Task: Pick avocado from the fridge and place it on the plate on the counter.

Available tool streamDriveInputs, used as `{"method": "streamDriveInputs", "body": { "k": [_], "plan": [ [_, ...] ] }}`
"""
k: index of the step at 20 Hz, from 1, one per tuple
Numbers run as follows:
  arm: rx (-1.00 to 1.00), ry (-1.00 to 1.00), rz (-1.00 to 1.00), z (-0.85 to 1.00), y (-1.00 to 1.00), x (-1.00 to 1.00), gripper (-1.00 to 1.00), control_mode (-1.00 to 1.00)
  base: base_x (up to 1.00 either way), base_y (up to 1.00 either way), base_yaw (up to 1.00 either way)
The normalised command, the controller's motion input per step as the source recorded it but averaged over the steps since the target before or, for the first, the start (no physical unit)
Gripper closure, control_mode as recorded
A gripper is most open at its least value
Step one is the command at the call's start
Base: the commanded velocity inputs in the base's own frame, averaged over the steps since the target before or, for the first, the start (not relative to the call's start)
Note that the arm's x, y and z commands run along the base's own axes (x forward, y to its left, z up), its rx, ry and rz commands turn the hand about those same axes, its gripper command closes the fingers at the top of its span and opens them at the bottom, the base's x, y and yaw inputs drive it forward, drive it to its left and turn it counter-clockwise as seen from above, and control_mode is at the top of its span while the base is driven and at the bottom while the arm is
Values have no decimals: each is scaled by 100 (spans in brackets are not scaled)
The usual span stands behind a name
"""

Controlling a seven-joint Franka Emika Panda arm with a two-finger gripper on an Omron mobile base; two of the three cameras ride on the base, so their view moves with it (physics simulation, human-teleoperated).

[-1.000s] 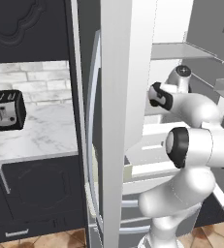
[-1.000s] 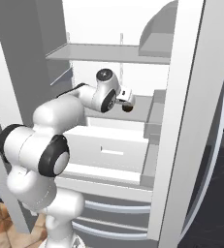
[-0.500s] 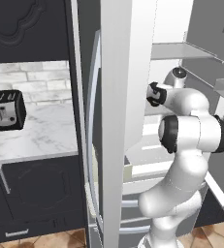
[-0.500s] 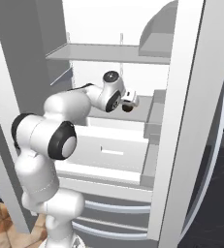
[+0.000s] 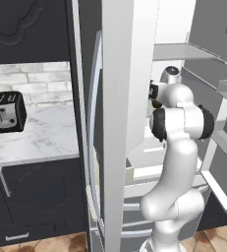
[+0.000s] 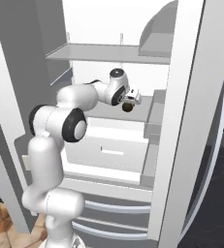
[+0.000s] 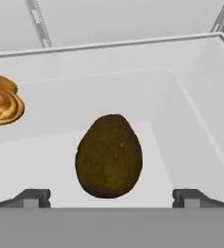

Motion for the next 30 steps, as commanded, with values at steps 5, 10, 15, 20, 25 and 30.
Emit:
{"method": "streamDriveInputs", "body": {
  "k": [5,10,15,20,25,30],
  "plan": [
    [1,8,0,-20,-11,62,-100,-100,0,0,0],
    [0,6,0,-27,-3,24,-100,-100,0,0,0],
    [1,10,0,-39,0,6,-100,-100,0,0,0],
    [0,7,0,-36,0,0,-100,-100,0,0,0],
    [8,4,0,-29,2,0,-100,-100,0,0,0],
    [9,3,-4,-36,11,-18,100,-100,0,0,0]
  ]
}}
